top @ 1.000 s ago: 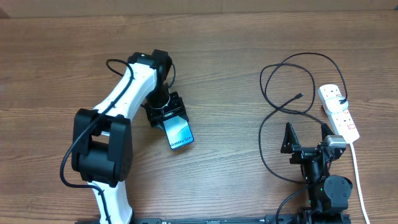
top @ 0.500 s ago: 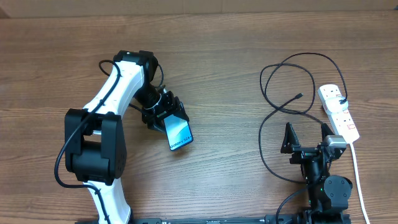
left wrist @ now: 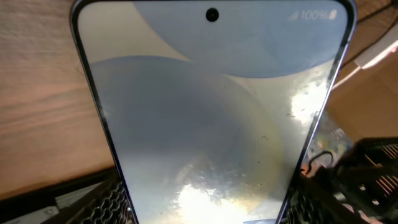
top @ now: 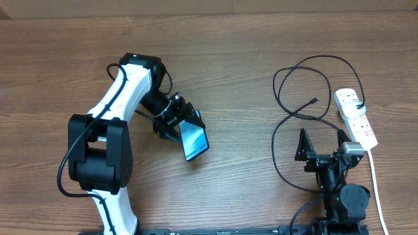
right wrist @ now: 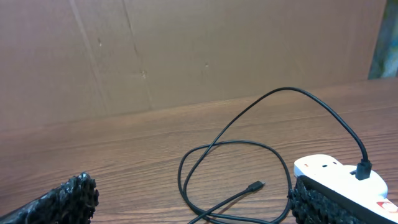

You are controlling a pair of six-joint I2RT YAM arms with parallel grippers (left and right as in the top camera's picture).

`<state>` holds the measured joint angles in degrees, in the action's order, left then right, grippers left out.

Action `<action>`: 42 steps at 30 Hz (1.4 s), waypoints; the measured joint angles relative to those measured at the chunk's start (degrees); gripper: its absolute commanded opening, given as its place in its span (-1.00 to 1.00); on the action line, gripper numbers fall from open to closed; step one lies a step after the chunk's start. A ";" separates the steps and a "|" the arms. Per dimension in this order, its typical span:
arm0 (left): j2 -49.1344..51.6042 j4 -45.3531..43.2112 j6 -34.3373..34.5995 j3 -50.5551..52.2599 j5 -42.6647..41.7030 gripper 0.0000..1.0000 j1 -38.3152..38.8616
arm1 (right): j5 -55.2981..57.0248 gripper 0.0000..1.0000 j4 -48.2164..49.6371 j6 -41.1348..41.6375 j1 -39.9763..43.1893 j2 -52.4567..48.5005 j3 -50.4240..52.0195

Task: Plug charger to phone and switch on socket
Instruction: 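Lift the smartphone with the left gripper and tilt it upright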

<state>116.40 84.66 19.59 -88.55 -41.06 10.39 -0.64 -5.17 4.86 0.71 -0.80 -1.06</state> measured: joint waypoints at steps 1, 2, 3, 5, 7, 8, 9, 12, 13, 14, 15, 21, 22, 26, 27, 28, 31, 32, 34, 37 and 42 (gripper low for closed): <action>0.00 0.24 -0.13 0.00 -0.55 0.06 0.00 | 0.00 0.99 0.04 0.00 0.00 0.00 0.00; 0.00 0.46 -0.31 0.00 -0.96 0.06 0.00 | 0.00 1.00 0.00 -0.02 0.00 0.00 0.00; 0.00 0.68 -0.33 0.00 -1.38 0.05 0.00 | -0.02 1.00 0.02 0.02 0.00 0.00 0.00; 0.00 1.49 -0.39 0.00 -2.38 0.03 0.00 | 0.00 1.00 -0.02 0.00 0.00 0.00 0.00; 0.00 1.81 -0.52 0.00 -3.54 0.03 0.00 | 0.00 1.00 0.02 0.00 0.00 0.00 0.00; 0.00 1.79 -0.55 0.00 -3.98 0.03 0.00 | 0.00 0.99 0.00 0.00 0.00 0.00 0.00; 0.00 1.79 -0.55 0.00 -4.37 0.03 0.00 | 0.00 1.00 0.02 0.02 0.00 0.00 0.00; 0.00 1.79 -0.55 0.00 -4.96 0.04 0.00 | 0.00 0.99 0.02 0.02 0.00 0.00 0.00; 0.00 1.79 -0.55 0.00 -5.14 0.04 0.00 | 0.00 1.00 0.00 0.00 0.00 0.00 0.00; 0.00 1.77 -0.55 0.00 -5.27 0.04 0.00 | -0.02 1.00 -0.02 0.00 0.00 0.00 0.00; 0.00 1.77 -0.55 0.00 -5.38 0.04 0.00 | -0.02 1.00 0.02 0.02 0.00 0.00 0.00; 0.00 1.79 -0.55 0.00 -5.53 0.04 0.00 | 0.00 0.99 0.02 0.00 0.00 0.00 0.00; 0.00 1.77 -0.55 0.00 -5.53 0.04 0.00 | 0.00 1.00 0.00 0.02 0.00 0.00 0.00; 0.00 1.79 -0.55 0.00 -5.68 0.04 0.00 | 0.00 1.00 0.02 -0.02 0.00 0.00 0.00; 0.00 1.79 -0.55 0.00 -5.68 0.04 0.00 | -0.02 1.00 0.04 0.00 0.00 0.00 0.00; 0.00 1.77 -0.55 0.00 -5.68 0.04 0.00 | -0.02 1.00 0.00 0.02 0.00 0.00 0.00; 0.00 1.77 -0.55 0.00 -5.70 0.04 0.00 | 0.00 1.00 0.00 0.00 0.00 0.00 0.00; 0.00 1.77 -0.55 0.00 -5.70 0.04 0.00 | -0.02 1.00 0.02 0.00 0.00 0.00 0.00; 0.00 1.77 -0.55 0.00 -5.70 0.04 0.00 | -0.02 1.00 0.00 0.00 0.00 0.00 0.00; 0.00 1.77 -0.55 0.00 -5.70 0.04 0.00 | -0.02 1.00 0.00 -0.02 0.00 0.00 0.00; 0.00 1.77 -0.55 0.00 -5.70 0.04 0.00 | -0.02 1.00 0.02 0.02 0.00 0.00 0.00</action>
<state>116.40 86.43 19.05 -88.55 -46.76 10.39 -0.67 -5.15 4.89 0.71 -0.80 -1.06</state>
